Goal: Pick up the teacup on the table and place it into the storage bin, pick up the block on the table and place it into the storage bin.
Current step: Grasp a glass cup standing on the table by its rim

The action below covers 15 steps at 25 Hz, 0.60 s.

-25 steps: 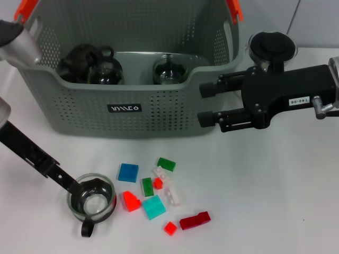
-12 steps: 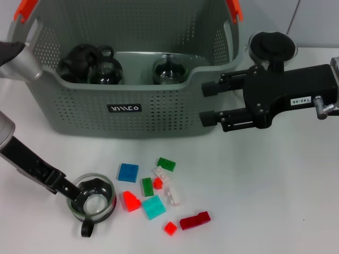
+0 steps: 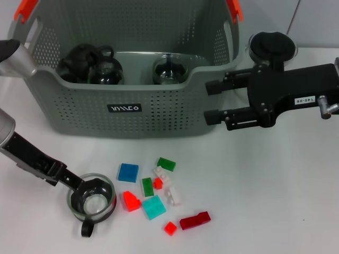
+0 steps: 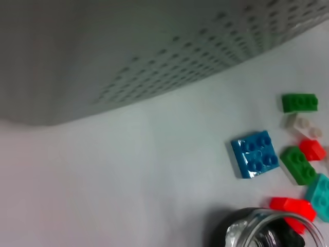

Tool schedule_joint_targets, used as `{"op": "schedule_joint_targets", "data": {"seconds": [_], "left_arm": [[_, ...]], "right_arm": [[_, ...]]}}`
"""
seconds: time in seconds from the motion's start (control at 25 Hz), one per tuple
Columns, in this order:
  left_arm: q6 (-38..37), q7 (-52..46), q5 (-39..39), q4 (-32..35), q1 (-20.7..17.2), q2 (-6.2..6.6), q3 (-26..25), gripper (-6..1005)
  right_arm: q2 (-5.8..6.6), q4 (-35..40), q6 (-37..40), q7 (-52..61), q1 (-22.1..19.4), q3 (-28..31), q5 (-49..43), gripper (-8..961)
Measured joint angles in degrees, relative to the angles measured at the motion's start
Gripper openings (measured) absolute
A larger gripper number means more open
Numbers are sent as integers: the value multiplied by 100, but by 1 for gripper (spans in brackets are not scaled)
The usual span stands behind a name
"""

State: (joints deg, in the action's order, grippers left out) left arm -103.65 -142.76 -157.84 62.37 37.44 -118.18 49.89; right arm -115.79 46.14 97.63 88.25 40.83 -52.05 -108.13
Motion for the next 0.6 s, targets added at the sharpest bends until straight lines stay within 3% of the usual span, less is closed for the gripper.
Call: {"op": "schedule_joint_targets", "data": {"seconds": [0.6], "left_arm": [[124, -24, -80, -18, 34, -145, 111, 860]], "right_arm": [[-1, 0, 44, -44, 18, 26, -40, 712]]}}
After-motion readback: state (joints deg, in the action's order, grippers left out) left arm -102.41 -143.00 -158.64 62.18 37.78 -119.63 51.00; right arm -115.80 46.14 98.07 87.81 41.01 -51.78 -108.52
